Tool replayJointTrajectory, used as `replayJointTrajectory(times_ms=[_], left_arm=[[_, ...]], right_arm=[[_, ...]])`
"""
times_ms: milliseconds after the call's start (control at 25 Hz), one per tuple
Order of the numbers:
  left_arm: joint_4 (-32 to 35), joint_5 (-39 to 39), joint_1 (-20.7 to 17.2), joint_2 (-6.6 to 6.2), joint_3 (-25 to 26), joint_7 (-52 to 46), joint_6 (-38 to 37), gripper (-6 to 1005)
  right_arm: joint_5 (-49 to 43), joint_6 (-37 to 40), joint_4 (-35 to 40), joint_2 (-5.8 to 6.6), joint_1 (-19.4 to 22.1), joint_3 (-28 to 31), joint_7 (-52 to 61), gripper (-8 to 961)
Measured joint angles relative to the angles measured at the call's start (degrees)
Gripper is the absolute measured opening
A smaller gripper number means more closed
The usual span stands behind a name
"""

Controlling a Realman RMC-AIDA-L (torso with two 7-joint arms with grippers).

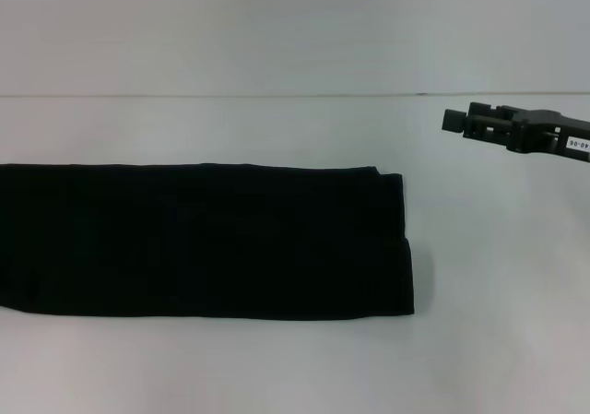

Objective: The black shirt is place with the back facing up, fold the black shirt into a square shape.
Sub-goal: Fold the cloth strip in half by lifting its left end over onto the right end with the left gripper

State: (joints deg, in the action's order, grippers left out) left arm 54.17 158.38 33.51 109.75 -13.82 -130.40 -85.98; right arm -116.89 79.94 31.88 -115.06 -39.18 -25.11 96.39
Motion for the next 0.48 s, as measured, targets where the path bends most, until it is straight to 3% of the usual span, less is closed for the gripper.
replayJointTrajectory(times_ms=[40,200,280,400,480], left_arm=[[0.0,0.0,0.0,0.00,0.0,0.0,0.0,15],[-4.6,-13.4,4.1,-0.73,-0.7,-0.4,-8.1,15],[-7.3,-19.1,6.6,-0.24,-2.3,-0.5,-11.3,15],[-9.8,-24.6,10.9,3.01,-5.6,-0.7,-13.6,15],[-11.1,-26.4,13.5,6.52,-8.0,-0.5,-13.5,16]], right_arm=[[0.3,-0.3,0.0,0.05,0.2,0.0,-0.4,755],[2.3,-0.9,0.0,0.15,1.0,0.3,-2.0,756],[3.6,-1.1,0.0,0.44,1.4,0.5,-3.0,756],[4.4,-1.5,0.0,1.25,1.8,0.6,-3.7,757],[4.5,-1.6,0.0,1.82,1.9,0.6,-3.8,756]])
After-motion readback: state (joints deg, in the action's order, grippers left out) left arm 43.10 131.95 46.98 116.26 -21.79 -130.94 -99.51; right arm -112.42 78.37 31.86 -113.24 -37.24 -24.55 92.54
